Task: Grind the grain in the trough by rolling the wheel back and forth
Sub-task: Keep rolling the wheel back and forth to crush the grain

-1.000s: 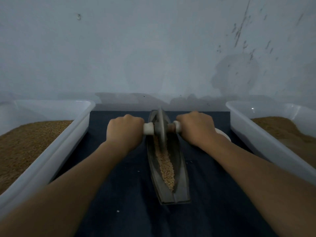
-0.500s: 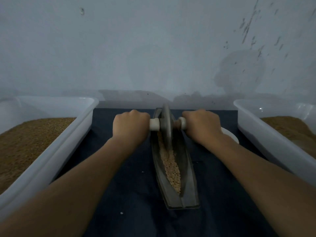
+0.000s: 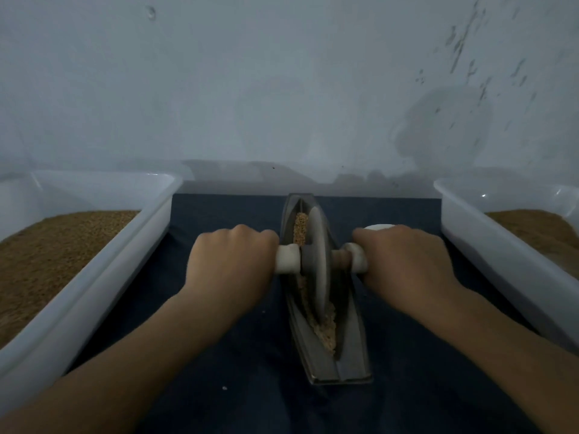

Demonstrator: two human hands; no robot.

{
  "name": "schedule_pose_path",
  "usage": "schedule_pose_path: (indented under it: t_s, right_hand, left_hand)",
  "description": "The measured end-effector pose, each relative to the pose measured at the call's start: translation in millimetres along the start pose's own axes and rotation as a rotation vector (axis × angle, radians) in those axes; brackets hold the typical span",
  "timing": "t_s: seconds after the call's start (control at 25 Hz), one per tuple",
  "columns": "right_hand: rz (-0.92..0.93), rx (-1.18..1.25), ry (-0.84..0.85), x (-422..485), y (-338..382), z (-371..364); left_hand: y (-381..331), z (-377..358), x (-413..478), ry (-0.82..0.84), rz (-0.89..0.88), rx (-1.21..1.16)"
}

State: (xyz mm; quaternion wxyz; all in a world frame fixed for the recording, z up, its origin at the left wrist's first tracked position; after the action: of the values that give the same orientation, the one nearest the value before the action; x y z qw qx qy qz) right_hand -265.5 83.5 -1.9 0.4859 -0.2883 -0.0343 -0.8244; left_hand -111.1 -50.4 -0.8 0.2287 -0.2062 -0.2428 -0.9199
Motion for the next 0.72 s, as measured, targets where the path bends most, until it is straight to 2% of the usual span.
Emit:
schedule_pose_path:
  t_s: [0.2,0.32,0.44,0.52,0.64,0.72]
  right_hand:
    - [-0.185,0.137,0.131,60.8,-11.6,-39.7]
    - [-0.129,0.135,0.105,39.8,-10.9,-30.8]
    - [0.012,0.045,-0.020,-7.1,-3.1,1.1]
    - [0.038,-0.006,-0.025,-20.5,-6.2,14.4]
    - [-0.032,0.022,0.071,-9.9,-7.5,-3.6]
    - [-0.046,0.016,0.021,21.7,-4.5,-14.1]
  left_hand:
    - [5.0,-21.6,71.9,0.086,0.057,0.000]
    - [3.4,-11.3,53.7,0.075,0.039,-0.026]
    - [-5.8,8.3,-1.2,-0.065,-0.054,-0.039]
    - [-7.5,20.1,-14.4,-0.126,-0.092,-0.041]
    - [-4.6,8.4,1.0,-0.064,-0.048,-0.015]
    - [0.5,-18.2,22.9,-0.033,0.005,-0.041]
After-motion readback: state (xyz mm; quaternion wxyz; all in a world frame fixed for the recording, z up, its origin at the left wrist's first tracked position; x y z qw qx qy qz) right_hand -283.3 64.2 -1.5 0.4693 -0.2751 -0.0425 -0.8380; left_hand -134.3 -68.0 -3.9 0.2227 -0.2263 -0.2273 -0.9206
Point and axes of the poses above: each hand's wrist, its own x-axis towards the middle knuckle, its own z-axis out of the back of the hand, y = z × x, the point moved 7 cm from there along x, towards the middle knuckle, and after that the axes turned 4 degrees about -z, right-handed, at the moved point
